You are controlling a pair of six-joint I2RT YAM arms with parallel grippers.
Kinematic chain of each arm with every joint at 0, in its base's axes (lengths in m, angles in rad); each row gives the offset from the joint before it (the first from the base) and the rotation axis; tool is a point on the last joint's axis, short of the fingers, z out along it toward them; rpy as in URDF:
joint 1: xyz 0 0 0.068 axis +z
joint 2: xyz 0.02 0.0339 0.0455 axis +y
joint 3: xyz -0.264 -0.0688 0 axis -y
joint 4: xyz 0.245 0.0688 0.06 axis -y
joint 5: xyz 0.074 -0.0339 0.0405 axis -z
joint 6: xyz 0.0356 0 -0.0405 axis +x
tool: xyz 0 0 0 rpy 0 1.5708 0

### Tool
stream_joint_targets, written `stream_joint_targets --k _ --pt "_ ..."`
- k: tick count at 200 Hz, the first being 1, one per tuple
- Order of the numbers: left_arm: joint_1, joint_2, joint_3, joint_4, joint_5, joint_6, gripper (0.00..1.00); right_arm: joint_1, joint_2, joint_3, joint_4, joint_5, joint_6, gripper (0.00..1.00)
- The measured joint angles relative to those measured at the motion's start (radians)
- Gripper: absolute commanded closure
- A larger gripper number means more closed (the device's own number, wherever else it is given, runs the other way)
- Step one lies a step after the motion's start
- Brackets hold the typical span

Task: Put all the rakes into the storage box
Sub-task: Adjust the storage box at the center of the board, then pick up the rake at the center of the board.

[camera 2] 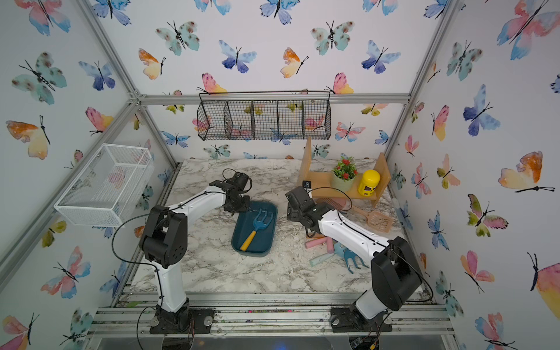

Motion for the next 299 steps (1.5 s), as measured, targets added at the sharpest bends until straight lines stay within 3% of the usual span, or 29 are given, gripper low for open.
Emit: stream_joint_targets --k 36,118,193,209,237,264,299 --pt "0.006 -0.001 -0.009 -0.001 0.001 -0.012 0.31 -0.031 -0.005 -0.112 -0.084 0.023 0.084 0.12" --pt "0.006 -0.114 -0.060 0.047 0.038 -0.058 0.34 -0.146 -0.114 -0.289 -0.145 0.001 0.143 0.15" --pt "0.006 -0.115 -0.096 0.069 0.076 -0.087 0.37 -0.147 -0.062 -0.340 -0.073 -0.076 0.124 0.71" --pt "0.006 -0.115 -0.095 0.069 0.091 -0.089 0.32 -0.146 -0.062 -0.341 -0.062 -0.087 0.113 0.80" --pt "0.006 -0.115 -0.089 0.072 0.140 -0.089 0.19 -0.150 -0.073 -0.340 -0.060 -0.107 0.097 0.86" --pt "0.007 -0.120 -0.090 0.087 0.233 -0.084 0.15 -0.151 -0.124 -0.316 -0.051 -0.167 0.048 0.87" --pt "0.007 -0.168 -0.101 0.135 0.413 -0.079 0.13 -0.151 -0.212 -0.257 0.039 -0.343 -0.037 0.85"
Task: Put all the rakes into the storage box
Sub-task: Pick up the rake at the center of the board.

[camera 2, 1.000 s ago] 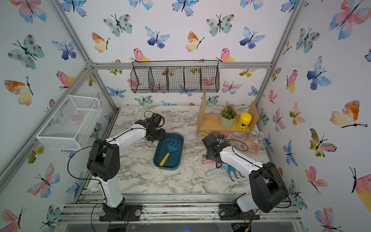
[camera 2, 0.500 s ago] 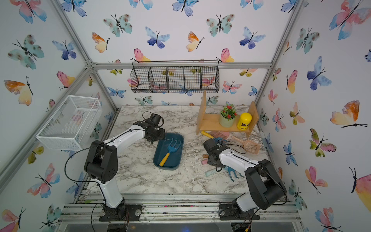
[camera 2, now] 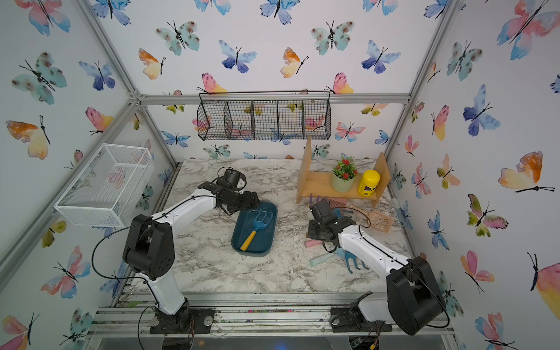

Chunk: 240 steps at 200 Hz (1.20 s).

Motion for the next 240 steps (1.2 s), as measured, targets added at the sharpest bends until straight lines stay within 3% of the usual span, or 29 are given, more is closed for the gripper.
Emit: stream_joint_targets --k 59,122,142,175,196,225,240 --pt "0.000 -0.048 -0.050 0.199 0.330 -0.062 0.12 0.023 0.002 0.037 0.110 -0.245 -0.071 0.85" --pt "-0.001 -0.044 -0.062 0.329 0.445 -0.134 0.16 0.108 0.087 0.140 0.130 -0.305 -0.118 0.85" --pt "-0.001 -0.032 -0.053 0.352 0.455 -0.149 0.25 0.138 0.114 0.162 0.135 -0.308 -0.124 0.85" --pt "-0.002 0.000 -0.047 0.366 0.462 -0.165 0.66 0.172 0.142 0.181 0.141 -0.307 -0.124 0.85" --pt "-0.001 0.021 -0.047 0.365 0.461 -0.169 0.85 0.175 0.147 0.200 0.142 -0.305 -0.124 0.84" --pt "-0.002 0.020 -0.035 0.365 0.475 -0.220 0.92 0.185 0.178 0.208 0.132 -0.290 -0.129 0.82" --pt "-0.004 0.019 -0.035 0.364 0.471 -0.219 0.94 0.186 0.188 0.208 0.132 -0.290 -0.129 0.69"
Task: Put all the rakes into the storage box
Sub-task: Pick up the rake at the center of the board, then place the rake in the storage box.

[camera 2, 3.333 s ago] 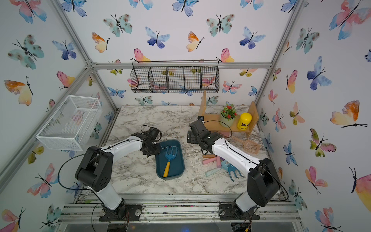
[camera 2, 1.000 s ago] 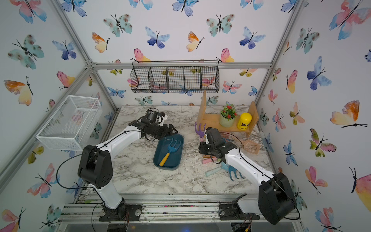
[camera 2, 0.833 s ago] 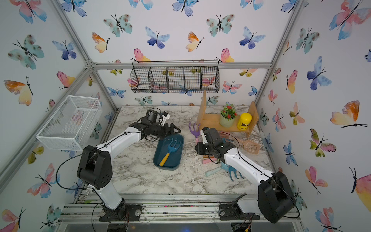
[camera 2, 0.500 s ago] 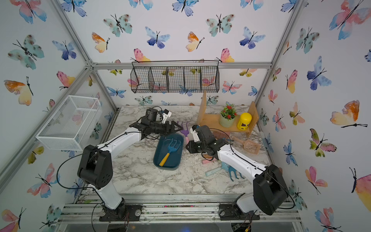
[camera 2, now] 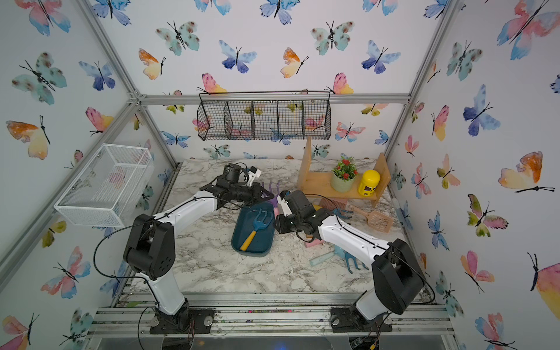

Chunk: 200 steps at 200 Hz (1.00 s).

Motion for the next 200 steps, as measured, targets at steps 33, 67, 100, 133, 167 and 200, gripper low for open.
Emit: stream_joint_targets --k 33,67,100,133,167,200 --pt "0.001 -0.006 -0.011 -0.031 -0.051 0.066 0.97 0.000 0.003 0.024 0.013 0.014 0.014 0.42" --pt "0.002 -0.048 -0.065 -0.097 -0.140 0.145 0.99 0.000 -0.007 0.027 0.040 0.099 0.046 0.40" --pt "0.003 -0.111 -0.119 -0.156 -0.241 0.209 0.99 0.000 -0.048 -0.012 0.058 0.185 0.077 0.40" --pt "0.003 -0.140 -0.149 -0.188 -0.315 0.254 0.99 0.000 -0.055 -0.015 0.070 0.219 0.093 0.40" --pt "-0.003 -0.139 -0.187 -0.207 -0.362 0.272 0.93 0.000 -0.055 -0.015 0.070 0.234 0.101 0.39" --pt "-0.058 -0.103 -0.179 -0.237 -0.408 0.298 0.75 0.000 -0.055 -0.015 0.062 0.282 0.115 0.39"
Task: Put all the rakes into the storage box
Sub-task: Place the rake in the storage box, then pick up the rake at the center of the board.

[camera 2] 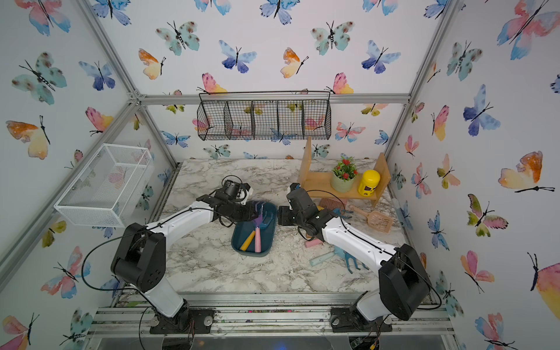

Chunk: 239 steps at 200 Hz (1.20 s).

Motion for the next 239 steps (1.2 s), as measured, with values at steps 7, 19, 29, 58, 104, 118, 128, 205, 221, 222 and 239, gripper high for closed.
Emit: stream_joint_targets --k 7,19,29,58,104,118,128,205,221,222,239 --pt "-0.008 0.015 0.005 -0.005 -0.004 0.005 0.70 0.000 0.001 0.000 -0.003 0.010 0.001 0.39" --pt "-0.022 0.040 0.013 -0.019 -0.005 0.011 0.61 0.000 0.003 0.000 -0.010 0.030 0.004 0.39" --pt "-0.027 0.059 0.018 -0.029 -0.006 0.013 0.56 0.000 0.005 0.000 -0.018 0.042 0.008 0.39" --pt "-0.025 0.099 0.030 -0.051 -0.023 0.024 0.30 0.000 0.005 0.000 -0.037 0.069 0.019 0.39" --pt "-0.024 0.098 0.033 -0.068 -0.095 0.004 0.23 0.001 0.005 0.000 -0.100 0.212 0.080 0.32" --pt "-0.023 0.090 0.034 -0.064 -0.105 -0.004 0.22 -0.001 0.005 0.000 -0.153 0.291 0.132 0.29" --pt "-0.023 0.076 0.034 -0.053 -0.105 -0.014 0.21 -0.009 0.005 0.000 -0.204 0.341 0.178 0.29" --pt "-0.023 -0.040 0.029 0.082 -0.089 -0.057 0.20 -0.225 0.015 -0.133 -0.383 0.359 0.355 0.30" --pt "-0.023 -0.040 0.022 0.082 -0.089 -0.062 0.20 -0.225 0.015 -0.139 -0.386 0.333 0.361 0.32" --pt "-0.023 -0.040 0.022 0.082 -0.089 -0.062 0.20 -0.225 0.015 -0.139 -0.386 0.332 0.362 0.32" --pt "-0.023 -0.040 0.019 0.081 -0.089 -0.064 0.20 -0.227 0.015 -0.139 -0.382 0.305 0.367 0.38"
